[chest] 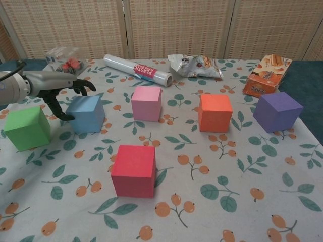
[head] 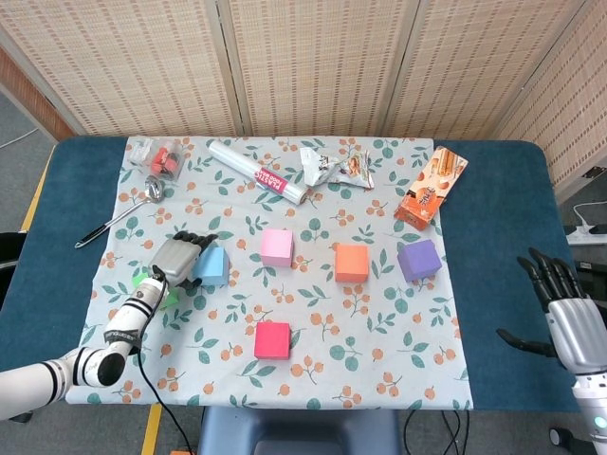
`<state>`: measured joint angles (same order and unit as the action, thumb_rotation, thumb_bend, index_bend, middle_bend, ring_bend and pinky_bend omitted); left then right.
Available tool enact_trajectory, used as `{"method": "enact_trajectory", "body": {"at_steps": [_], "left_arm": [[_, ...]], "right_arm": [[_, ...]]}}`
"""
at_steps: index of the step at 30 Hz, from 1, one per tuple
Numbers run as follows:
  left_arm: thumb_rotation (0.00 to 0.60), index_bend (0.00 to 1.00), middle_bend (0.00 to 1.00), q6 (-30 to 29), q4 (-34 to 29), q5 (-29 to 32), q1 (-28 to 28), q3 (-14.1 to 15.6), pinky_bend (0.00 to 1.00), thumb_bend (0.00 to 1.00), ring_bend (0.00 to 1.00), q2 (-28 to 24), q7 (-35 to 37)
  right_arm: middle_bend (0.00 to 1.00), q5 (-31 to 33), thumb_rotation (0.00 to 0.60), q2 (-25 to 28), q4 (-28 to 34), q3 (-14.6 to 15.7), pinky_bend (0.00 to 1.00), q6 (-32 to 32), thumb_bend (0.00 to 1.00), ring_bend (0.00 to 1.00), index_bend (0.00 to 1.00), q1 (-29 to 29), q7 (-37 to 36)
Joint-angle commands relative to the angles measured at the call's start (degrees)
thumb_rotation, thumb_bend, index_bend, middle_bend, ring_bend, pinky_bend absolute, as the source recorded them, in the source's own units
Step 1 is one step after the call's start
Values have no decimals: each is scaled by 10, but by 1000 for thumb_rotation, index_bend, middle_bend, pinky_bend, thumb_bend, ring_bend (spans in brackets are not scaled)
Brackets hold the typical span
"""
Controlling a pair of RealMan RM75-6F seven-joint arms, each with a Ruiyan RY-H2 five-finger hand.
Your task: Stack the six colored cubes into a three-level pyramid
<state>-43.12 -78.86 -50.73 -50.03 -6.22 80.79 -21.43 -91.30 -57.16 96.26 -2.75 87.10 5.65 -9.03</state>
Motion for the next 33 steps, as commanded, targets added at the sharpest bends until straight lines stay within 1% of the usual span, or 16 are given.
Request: {"method": "enact_trajectory", "body": {"at_steps": [1,4,8,13,17,26,33], "left_arm": [[600,278,392,-9,10,2,-1,-4,168,303,314,10,1],[600,359,487,-17,14,-14,-2,-14,191,305,394,15,15],[600,395,495,-12,22,-39,-14,-29,200,304,400,18,37],[600,392,484,16,56,-32,-41,-46,198,303,399,37,41],[600,382,478,36,84,-4,-65,-55,201,304,398,59,29],[600,362,465,52,127,47,-94,-51,211,303,387,94,-3],[600,360,457,54,138,53,-98,-48,211,305,383,101,0]], "right_arm": [[66,0,600,0,-1,0,73,1,178,0,0,-1,-1],[66,1,600,1,-1,1,73,1,178,0,0,-3,-1],[66,2,600,4,3,0,73,2,178,0,0,-4,1],[66,4,600,5,8,0,73,-2,178,0,0,-3,7],[66,7,600,7,11,0,73,-2,178,0,0,-5,9],[66,10,600,9,12,0,73,-1,178,0,0,-8,8],[66,11,600,11,13,0,73,0,178,0,0,-10,8]]}}
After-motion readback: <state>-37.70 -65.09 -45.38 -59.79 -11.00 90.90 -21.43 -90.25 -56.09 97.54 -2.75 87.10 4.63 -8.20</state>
